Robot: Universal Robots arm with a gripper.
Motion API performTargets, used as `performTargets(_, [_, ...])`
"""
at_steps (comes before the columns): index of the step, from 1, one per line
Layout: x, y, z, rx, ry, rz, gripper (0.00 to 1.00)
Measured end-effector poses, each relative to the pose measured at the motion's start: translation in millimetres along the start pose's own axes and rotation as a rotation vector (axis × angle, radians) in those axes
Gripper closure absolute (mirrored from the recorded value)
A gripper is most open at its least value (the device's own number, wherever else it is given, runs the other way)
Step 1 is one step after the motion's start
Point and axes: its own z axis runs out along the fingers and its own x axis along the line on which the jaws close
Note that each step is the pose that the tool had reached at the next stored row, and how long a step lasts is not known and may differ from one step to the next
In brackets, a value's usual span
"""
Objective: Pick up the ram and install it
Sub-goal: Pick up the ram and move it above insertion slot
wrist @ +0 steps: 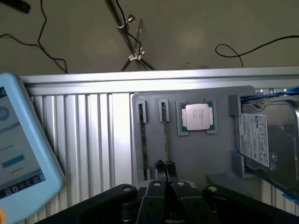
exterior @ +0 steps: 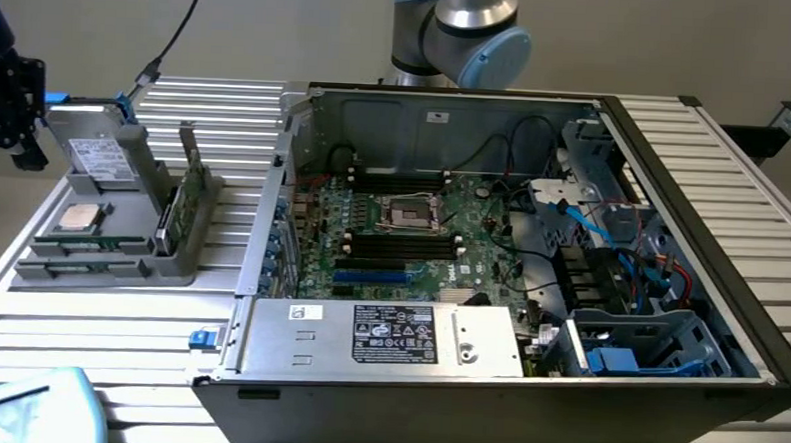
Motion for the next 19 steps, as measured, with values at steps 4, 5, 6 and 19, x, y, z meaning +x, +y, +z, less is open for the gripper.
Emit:
performTargets(4, [0.0,0.0,0.1,0.0027,0.0042,-0.073,0.90])
performTargets(5, [0.0,0.0,0.1,0.0034,0.0052,-0.091,0.90])
performTargets(6, [0.0,0.0,0.1,0.0041,0.0062,-0.109,0.90])
performTargets(19, [0.1,0.2,0.2,0.0099,0.0151,-0.269,0.90])
